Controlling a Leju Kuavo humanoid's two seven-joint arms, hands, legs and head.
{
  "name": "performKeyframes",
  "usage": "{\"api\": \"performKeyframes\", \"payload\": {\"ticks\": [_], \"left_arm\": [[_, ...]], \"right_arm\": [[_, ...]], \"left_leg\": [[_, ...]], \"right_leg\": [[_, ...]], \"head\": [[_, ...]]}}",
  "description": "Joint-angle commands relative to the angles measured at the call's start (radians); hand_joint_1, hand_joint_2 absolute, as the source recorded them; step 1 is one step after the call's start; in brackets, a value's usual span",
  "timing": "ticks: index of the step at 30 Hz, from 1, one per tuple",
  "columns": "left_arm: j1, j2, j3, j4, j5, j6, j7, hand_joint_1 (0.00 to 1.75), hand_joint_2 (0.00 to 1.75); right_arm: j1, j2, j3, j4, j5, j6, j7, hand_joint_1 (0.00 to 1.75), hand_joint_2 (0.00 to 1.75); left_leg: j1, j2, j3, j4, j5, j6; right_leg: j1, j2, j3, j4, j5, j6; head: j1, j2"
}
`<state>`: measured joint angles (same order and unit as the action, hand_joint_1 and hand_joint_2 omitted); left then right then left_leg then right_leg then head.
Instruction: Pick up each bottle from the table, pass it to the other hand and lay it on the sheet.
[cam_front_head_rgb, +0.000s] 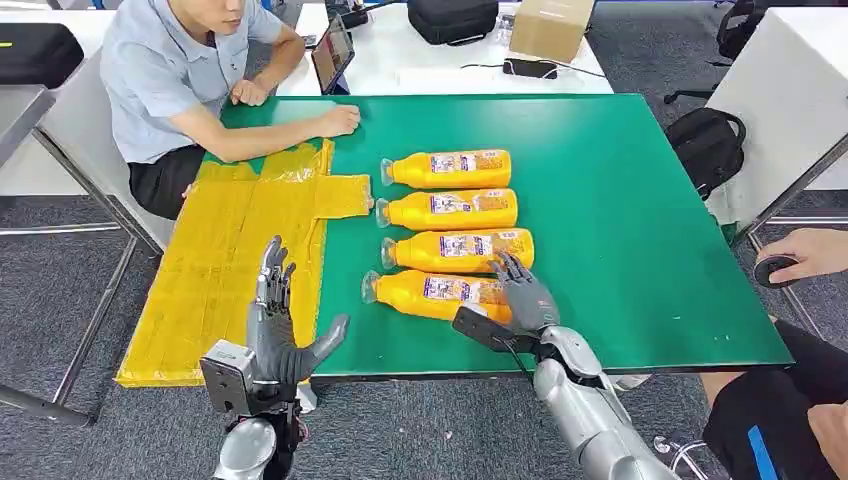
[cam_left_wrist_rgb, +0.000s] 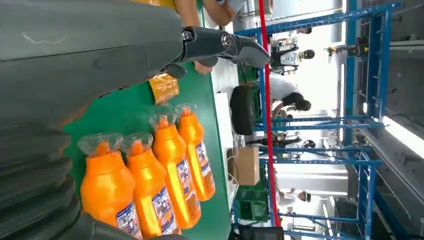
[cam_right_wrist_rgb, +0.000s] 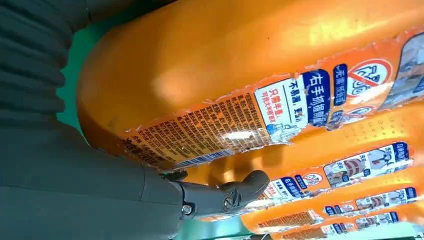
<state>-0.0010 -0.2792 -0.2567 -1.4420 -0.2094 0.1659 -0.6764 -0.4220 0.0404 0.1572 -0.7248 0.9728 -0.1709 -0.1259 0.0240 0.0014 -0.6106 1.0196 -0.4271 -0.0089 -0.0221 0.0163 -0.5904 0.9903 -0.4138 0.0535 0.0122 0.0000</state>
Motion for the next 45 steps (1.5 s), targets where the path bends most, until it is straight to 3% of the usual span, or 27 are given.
{"api": "performKeyframes", "payload": {"ticks": [1, 3, 4, 5, 6, 8, 20, 27, 30, 32, 35, 39, 42, 45], "left_arm": [[-0.028, 0.005, 0.025, 0.058, -0.007, -0.005, 0.007, 0.0, 1.75], [-0.033, 0.002, 0.033, 0.063, -0.011, -0.012, 0.012, 0.0, 1.75], [-0.035, 0.0, 0.036, 0.066, -0.01, -0.015, 0.014, 0.0, 1.75], [-0.038, -0.001, 0.036, 0.07, -0.01, -0.019, 0.016, 0.0, 1.75], [-0.04, -0.002, 0.037, 0.074, -0.009, -0.019, 0.016, 0.0, 1.75], [-0.043, -0.003, 0.039, 0.08, -0.009, -0.021, 0.016, 0.0, 1.75], [-0.041, 0.0, 0.032, 0.076, -0.007, -0.022, 0.015, 0.0, 1.75], [-0.043, 0.003, 0.026, 0.08, 0.003, -0.023, 0.01, 0.0, 1.75], [-0.044, -0.003, 0.036, 0.079, 0.019, -0.012, 0.002, 0.0, 1.75], [-0.034, -0.028, 0.071, 0.065, 0.05, 0.045, -0.003, 0.0, 1.75], [-0.028, -0.049, 0.106, 0.048, 0.174, 0.063, 0.044, 0.0, 1.75], [-0.034, -0.069, 0.188, 0.016, 0.381, 0.235, 0.02, 0.0, 1.75], [-0.033, -0.057, 0.213, -0.001, 0.498, 0.333, -0.022, 0.0, 1.75], [-0.007, -0.04, 0.195, -0.034, 0.54, 0.314, -0.022, 0.0, 1.75]], "right_arm": [[-0.024, -0.01, 0.066, 0.182, 0.02, 0.072, 0.039, 0.0, 1.75], [-0.045, -0.011, 0.079, 0.23, 0.023, 0.112, 0.055, 0.0, 1.75], [-0.054, -0.011, 0.084, 0.251, 0.02, 0.127, 0.054, 0.14, 1.75], [-0.059, -0.011, 0.082, 0.263, 0.013, 0.136, 0.048, 1.29, 1.75], [-0.063, -0.011, 0.085, 0.274, 0.01, 0.144, 0.04, 1.48, 1.75], [-0.065, -0.009, 0.086, 0.289, -0.014, 0.162, 0.016, 1.62, 1.75], [-0.023, 0.009, 0.096, 0.228, -0.088, 0.101, -0.07, 1.73, 1.75], [0.003, 0.012, 0.101, 0.201, -0.123, 0.095, -0.109, 1.69, 1.75], [0.025, 0.017, 0.068, 0.177, -0.173, 0.064, -0.174, 1.75, 1.75], [0.072, 0.033, 0.02, 0.085, -0.238, 0.019, -0.24, 1.75, 1.75], [0.157, 0.051, -0.022, -0.101, -0.297, -0.009, -0.256, 1.75, 1.75], [0.276, 0.092, -0.083, -0.401, -0.398, -0.079, -0.283, 1.75, 1.75], [0.329, 0.095, -0.072, -0.517, -0.481, -0.144, -0.316, 1.75, 1.75], [0.357, 0.093, -0.061, -0.571, -0.519, -0.185, -0.349, 1.75, 1.75]], "left_leg": [[0.0, -0.001, 0.002, -0.002, 0.001, 0.001], [0.0, -0.001, 0.003, -0.002, 0.001, 0.002], [0.001, -0.001, 0.003, -0.002, 0.001, 0.002], [0.001, 0.001, 0.006, -0.001, 0.0, 0.001], [0.001, 0.0, 0.007, -0.002, 0.001, 0.002], [0.001, 0.003, 0.01, -0.001, 0.0, 0.001], [0.001, 0.004, 0.015, -0.003, -0.001, 0.002], [0.001, 0.002, 0.015, -0.003, -0.002, 0.002], [0.001, 0.003, 0.015, -0.002, -0.003, 0.002], [0.001, 0.002, 0.015, -0.002, -0.003, 0.002], [0.001, 0.001, 0.013, -0.002, -0.003, 0.002], [0.0, 0.002, 0.009, 0.0, -0.004, 0.001], [0.0, -0.001, 0.003, 0.0, -0.003, 0.002], [0.0, -0.003, -0.003, 0.0, -0.003, 0.003]], "right_leg": [[0.001, -0.003, 0.003, -0.002, 0.001, -0.002], [0.001, -0.003, 0.003, -0.003, 0.001, -0.003], [0.001, -0.002, 0.004, -0.002, 0.001, -0.002], [0.001, 0.0, 0.006, -0.002, 0.001, -0.002], [0.002, 0.0, 0.006, -0.003, 0.001, -0.003], [0.001, 0.001, 0.009, -0.002, 0.001, -0.002], [0.003, 0.003, 0.014, -0.005, 0.002, -0.003], [0.002, 0.001, 0.015, -0.004, 0.0, -0.003], [0.002, 0.002, 0.014, -0.004, 0.0, -0.002], [0.002, 0.002, 0.014, -0.003, 0.0, -0.002], [0.002, 0.001, 0.012, -0.003, 0.0, -0.002], [0.001, 0.003, 0.009, 0.0, -0.001, -0.001], [0.001, 0.0, 0.005, 0.0, -0.002, -0.002], [0.001, -0.002, -0.001, 0.0, -0.003, -0.002]], "head": [[0.0, 0.0], [0.0, 0.0], [0.0, 0.0], [0.0, 0.0], [0.0, 0.0], [0.0, 0.0], [0.0, 0.0], [0.0, 0.0], [0.0, 0.0], [0.0, 0.0], [0.0, 0.0], [0.0, 0.0], [0.0, 0.0], [0.0, 0.0]]}}
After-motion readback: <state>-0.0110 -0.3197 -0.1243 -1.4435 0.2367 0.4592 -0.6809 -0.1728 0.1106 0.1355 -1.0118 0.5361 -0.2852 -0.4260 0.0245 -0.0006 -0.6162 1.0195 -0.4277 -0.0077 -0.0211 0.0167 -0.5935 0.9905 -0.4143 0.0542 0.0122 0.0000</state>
